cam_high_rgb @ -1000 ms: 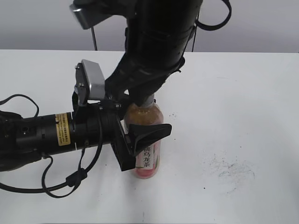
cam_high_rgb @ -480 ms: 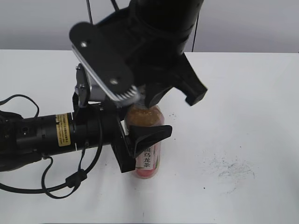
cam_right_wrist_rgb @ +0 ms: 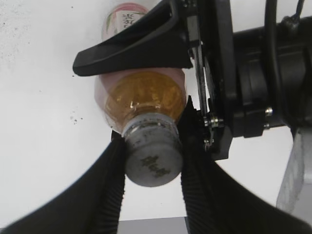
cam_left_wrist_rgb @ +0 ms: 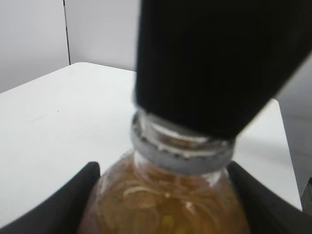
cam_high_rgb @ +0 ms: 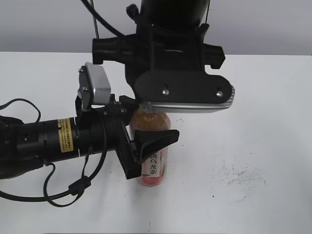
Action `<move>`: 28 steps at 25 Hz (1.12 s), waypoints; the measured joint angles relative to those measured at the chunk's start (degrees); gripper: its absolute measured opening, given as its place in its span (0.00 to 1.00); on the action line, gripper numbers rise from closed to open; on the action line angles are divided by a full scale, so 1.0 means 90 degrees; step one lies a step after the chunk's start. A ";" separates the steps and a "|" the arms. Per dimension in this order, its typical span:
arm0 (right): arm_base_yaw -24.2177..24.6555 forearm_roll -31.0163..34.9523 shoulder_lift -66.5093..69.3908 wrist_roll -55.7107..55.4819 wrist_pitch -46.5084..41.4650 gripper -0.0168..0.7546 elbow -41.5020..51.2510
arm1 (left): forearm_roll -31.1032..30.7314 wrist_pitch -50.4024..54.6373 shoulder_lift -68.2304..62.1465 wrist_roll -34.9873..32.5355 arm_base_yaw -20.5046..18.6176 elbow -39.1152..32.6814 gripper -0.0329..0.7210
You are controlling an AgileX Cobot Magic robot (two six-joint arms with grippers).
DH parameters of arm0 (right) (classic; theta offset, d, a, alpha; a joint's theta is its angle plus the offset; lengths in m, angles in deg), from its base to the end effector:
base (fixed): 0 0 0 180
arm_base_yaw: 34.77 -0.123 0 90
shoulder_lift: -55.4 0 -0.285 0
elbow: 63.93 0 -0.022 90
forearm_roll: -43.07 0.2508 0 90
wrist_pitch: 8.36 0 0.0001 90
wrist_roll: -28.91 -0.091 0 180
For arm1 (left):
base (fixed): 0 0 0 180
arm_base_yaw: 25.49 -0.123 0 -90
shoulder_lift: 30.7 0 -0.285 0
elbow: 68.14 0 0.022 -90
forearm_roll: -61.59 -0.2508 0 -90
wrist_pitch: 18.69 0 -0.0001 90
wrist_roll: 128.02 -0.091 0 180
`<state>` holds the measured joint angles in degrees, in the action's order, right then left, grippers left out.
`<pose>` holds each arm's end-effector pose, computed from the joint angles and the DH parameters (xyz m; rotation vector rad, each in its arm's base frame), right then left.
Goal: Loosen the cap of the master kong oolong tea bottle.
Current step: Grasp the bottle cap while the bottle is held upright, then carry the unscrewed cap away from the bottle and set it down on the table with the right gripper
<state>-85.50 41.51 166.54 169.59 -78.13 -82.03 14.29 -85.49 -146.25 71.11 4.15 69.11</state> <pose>0.2431 0.2936 0.3106 -2.9136 -0.2992 -0.3408 0.2322 -0.2028 0.1428 1.0292 1.4860 -0.9692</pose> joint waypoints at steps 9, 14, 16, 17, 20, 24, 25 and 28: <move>0.0000 -0.0029 -0.0133 0.0978 -0.0019 0.36 -0.0016 | -0.0028 -0.0022 0.0000 0.0018 0.0000 0.0000 0.64; 0.0006 -0.0196 -0.0385 0.1312 -0.0017 0.36 -0.0073 | -0.0030 -0.0003 0.0000 0.0032 0.0000 0.0000 0.64; 0.0006 -0.0382 -0.0387 0.1056 -0.0017 0.36 -0.0073 | -0.0030 -0.0003 0.0000 0.0032 0.0000 0.0000 0.64; 0.0013 -0.0529 -0.0387 0.0545 -0.0017 0.36 -0.0073 | -0.0030 -0.0003 0.0000 0.0032 0.0000 0.0000 0.64; 0.0214 -0.1036 -0.0389 -0.1831 -0.0010 0.36 -0.0012 | -0.0030 -0.0003 0.0000 0.0032 0.0000 0.0000 0.64; 0.1019 -0.1150 -0.0394 -0.4536 0.0004 0.36 0.0439 | -0.0030 -0.0003 0.0000 0.0038 0.0000 0.0000 0.64; 0.1268 -0.1096 -0.0394 -0.4971 0.0009 0.36 0.0600 | -0.0030 -0.0003 0.0000 0.0038 0.0000 0.0000 0.64; 0.1897 -0.0802 -0.0280 -0.6331 0.0009 0.36 0.1195 | -0.0030 -0.0003 0.0000 0.0038 0.0000 0.0000 0.64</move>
<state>-68.43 34.29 164.02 112.62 -78.05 -71.27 14.02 -85.51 -146.25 71.45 4.15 69.11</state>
